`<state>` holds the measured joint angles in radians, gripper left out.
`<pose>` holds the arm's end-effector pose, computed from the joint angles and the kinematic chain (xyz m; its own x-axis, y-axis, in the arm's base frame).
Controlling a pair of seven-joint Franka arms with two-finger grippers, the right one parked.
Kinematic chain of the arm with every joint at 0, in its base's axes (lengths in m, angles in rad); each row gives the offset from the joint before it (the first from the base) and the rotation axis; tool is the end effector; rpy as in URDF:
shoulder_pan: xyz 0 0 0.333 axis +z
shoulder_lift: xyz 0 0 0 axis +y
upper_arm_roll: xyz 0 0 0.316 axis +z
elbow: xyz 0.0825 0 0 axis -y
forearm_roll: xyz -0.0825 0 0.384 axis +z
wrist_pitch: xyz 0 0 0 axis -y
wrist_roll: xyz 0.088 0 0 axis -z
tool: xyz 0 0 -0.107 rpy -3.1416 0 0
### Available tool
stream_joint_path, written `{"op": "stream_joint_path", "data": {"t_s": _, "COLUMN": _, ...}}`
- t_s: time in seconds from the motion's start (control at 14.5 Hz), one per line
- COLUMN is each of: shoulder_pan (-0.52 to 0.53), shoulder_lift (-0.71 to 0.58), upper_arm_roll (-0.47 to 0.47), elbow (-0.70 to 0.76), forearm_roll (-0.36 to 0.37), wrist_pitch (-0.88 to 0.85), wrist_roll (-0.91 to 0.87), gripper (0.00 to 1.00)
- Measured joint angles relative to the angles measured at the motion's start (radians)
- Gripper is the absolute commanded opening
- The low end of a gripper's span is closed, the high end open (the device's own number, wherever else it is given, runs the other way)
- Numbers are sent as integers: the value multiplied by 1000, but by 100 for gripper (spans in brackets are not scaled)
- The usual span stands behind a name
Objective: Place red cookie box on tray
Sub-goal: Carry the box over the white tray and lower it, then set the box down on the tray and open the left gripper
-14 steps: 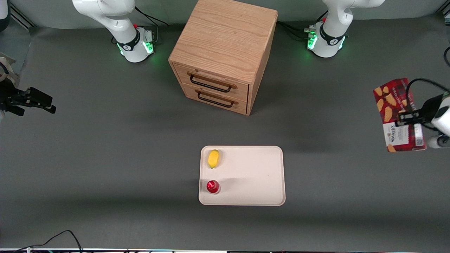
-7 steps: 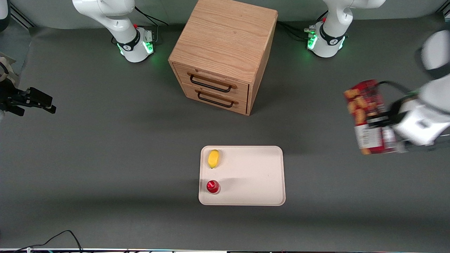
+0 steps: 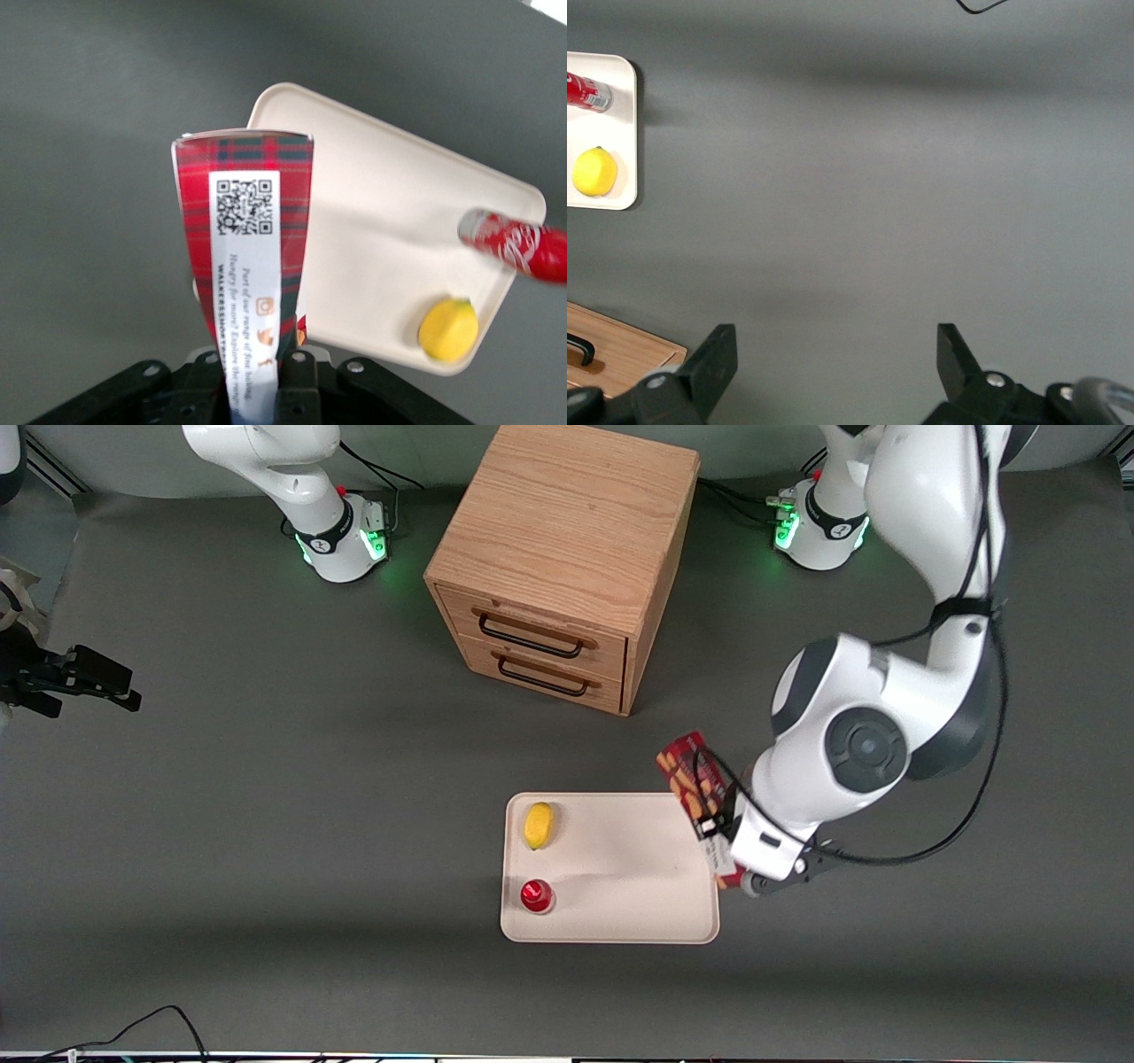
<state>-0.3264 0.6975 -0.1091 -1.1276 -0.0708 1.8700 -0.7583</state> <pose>0.6887 -0.2999 0.4051 0.9323 0.3563 -0.0619 0.3615 -0.9231 0.1316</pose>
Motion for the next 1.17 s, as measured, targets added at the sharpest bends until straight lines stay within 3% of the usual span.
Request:
{"op": "stream_joint_path", "data": {"t_s": 0.48, "shoulder_pan": -26, "shoulder_lift": 122, "upper_arm_roll": -6, "elbow": -80, "forearm_roll": 88, "wrist_pitch": 260, "wrist_roll": 16, "gripper": 0}}
{"op": "stream_joint_path", "data": {"t_s": 1.03, "shoulder_pan": -48, "shoulder_lift": 161, "upper_arm_roll": 0, "elbow": -160, "forearm_roll": 112, "wrist_pitch": 404, "wrist_roll": 29, "gripper": 0}}
{"op": "stream_joint_path", "data": {"t_s": 1.17, "shoulder_pan": -47, "shoulder_lift": 181, "upper_arm_roll": 0, "elbow": -161, "forearm_roll": 121, "wrist_pitch": 427, "wrist_roll": 31, "gripper": 32}}
